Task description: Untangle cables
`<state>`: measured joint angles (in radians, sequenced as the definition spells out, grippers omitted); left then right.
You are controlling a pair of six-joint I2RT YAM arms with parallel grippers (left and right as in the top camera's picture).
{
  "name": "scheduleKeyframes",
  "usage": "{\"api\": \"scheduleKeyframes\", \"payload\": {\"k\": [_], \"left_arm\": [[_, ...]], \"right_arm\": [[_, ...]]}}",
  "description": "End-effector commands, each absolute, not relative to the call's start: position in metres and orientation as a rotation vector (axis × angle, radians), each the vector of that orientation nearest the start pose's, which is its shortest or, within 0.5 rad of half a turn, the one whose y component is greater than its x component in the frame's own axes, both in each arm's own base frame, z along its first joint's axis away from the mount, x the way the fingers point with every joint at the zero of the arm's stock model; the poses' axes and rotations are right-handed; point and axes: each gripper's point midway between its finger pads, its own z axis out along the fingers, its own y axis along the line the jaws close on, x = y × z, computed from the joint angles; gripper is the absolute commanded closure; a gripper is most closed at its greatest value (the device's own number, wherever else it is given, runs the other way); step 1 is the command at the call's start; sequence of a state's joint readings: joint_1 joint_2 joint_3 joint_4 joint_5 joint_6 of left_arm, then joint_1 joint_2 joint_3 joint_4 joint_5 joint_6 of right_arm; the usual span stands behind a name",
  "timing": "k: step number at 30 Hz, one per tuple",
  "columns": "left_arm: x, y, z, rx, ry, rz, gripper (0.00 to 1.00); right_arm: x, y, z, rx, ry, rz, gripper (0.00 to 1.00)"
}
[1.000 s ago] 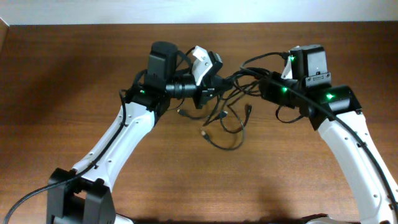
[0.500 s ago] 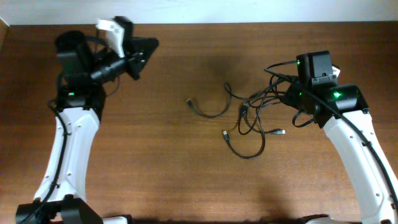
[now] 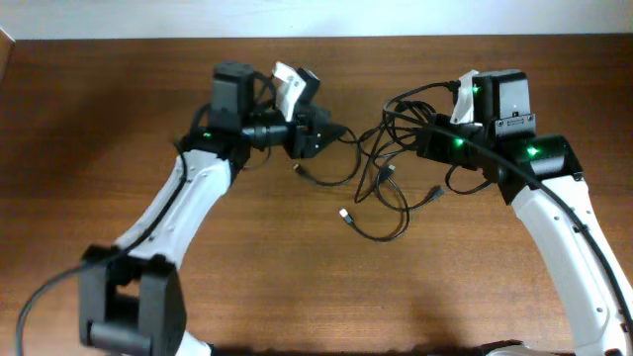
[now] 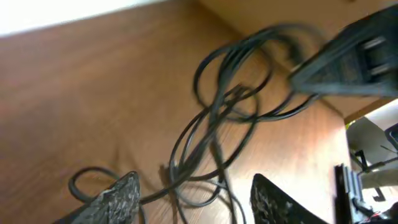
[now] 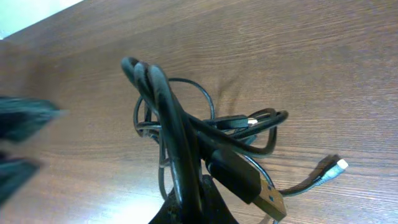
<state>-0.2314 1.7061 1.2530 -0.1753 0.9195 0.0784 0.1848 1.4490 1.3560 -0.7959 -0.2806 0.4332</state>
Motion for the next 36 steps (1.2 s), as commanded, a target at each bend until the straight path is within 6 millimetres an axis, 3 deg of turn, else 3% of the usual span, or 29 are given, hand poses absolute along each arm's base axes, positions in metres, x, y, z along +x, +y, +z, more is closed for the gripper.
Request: {"api": "scheduleKeyframes", "payload": {"k": [1, 4, 8, 10, 11, 13, 18, 19, 20, 21, 26, 29, 32, 34, 36], "left_arm": [[0.409, -0.249, 0.172, 0.872, 2.000, -1.083, 0.48], [0.412, -0.261, 0.160, 0.901, 1.984, -1.092, 0.47], [0.402, -0.280, 0.164, 1.058, 1.860, -1.047, 0.47], [0.402, -0.283, 0.170, 1.073, 1.814, -1.063, 0.63], [0.404, -0.283, 0.172, 1.074, 1.801, -1.055, 0.85], [0.405, -0.284, 0.174, 1.075, 1.790, -1.051, 0.99], [0.402, -0.285, 0.177, 1.083, 1.773, -1.074, 1.00], [0.400, -0.286, 0.179, 1.089, 1.762, -1.090, 0.90], [0.397, -0.288, 0.181, 1.099, 1.748, -1.115, 0.62], [0.395, -0.288, 0.181, 1.104, 1.742, -1.126, 0.60], [0.395, -0.288, 0.182, 1.106, 1.739, -1.131, 0.81], [0.396, -0.288, 0.180, 1.103, 1.745, -1.123, 0.78], [0.396, -0.288, 0.178, 1.102, 1.748, -1.125, 0.63], [0.395, -0.290, 0.178, 1.106, 1.746, -1.128, 0.63], [0.393, -0.295, 0.177, 1.115, 1.750, -1.118, 0.76]], "right_arm": [[0.370, 0.130, 0.236, 0.127, 2.488, 0.684, 0.96], [0.367, 0.137, 0.238, 0.105, 2.490, 0.742, 0.96], [0.363, 0.141, 0.238, 0.096, 2.503, 0.776, 0.96], [0.362, 0.141, 0.237, 0.098, 2.506, 0.775, 0.96], [0.362, 0.141, 0.237, 0.098, 2.506, 0.775, 0.96], [0.363, 0.140, 0.237, 0.099, 2.506, 0.772, 0.96], [0.362, 0.140, 0.236, 0.101, 2.510, 0.770, 0.96], [0.362, 0.140, 0.236, 0.101, 2.510, 0.770, 0.96], [0.362, 0.140, 0.236, 0.101, 2.509, 0.770, 0.96], [0.362, 0.140, 0.236, 0.101, 2.509, 0.770, 0.96], [0.362, 0.140, 0.236, 0.101, 2.510, 0.771, 0.96], [0.361, 0.140, 0.235, 0.102, 2.516, 0.772, 0.96], [0.360, 0.143, 0.236, 0.093, 2.516, 0.794, 0.96], [0.360, 0.143, 0.236, 0.094, 2.516, 0.794, 0.96], [0.359, 0.144, 0.237, 0.089, 2.513, 0.805, 0.96]]}}
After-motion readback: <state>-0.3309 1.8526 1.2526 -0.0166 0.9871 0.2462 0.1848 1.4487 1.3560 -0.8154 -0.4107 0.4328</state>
